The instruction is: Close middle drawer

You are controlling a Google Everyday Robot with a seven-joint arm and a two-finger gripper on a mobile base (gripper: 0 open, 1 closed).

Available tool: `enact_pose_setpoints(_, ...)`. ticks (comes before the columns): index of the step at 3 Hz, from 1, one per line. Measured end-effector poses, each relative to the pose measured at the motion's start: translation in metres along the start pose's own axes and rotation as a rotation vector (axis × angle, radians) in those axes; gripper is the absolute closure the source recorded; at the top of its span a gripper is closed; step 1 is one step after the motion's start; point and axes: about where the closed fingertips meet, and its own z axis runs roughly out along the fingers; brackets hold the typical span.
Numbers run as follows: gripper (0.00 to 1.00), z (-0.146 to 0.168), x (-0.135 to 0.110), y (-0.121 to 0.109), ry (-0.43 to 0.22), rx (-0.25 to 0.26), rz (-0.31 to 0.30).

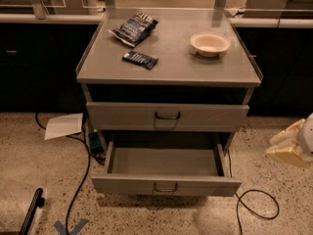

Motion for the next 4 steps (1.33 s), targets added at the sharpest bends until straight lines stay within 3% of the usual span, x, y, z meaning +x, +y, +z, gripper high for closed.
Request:
enact_pose_setpoints(1, 0.89, 0.019, 0.01, 0.003, -0.029, 0.005, 0.025)
enact_pose_setpoints(2, 1.0, 0.078, 0.043, 0.021, -0.087, -0.026, 0.165)
enact_pose_setpoints(3, 1.0, 0.153, 0.066, 0.039, -0.159, -0.078, 0.279)
enact_pose_setpoints(4, 1.0, 0.228, 0.075, 0.039, -0.222, -0.088, 0.373)
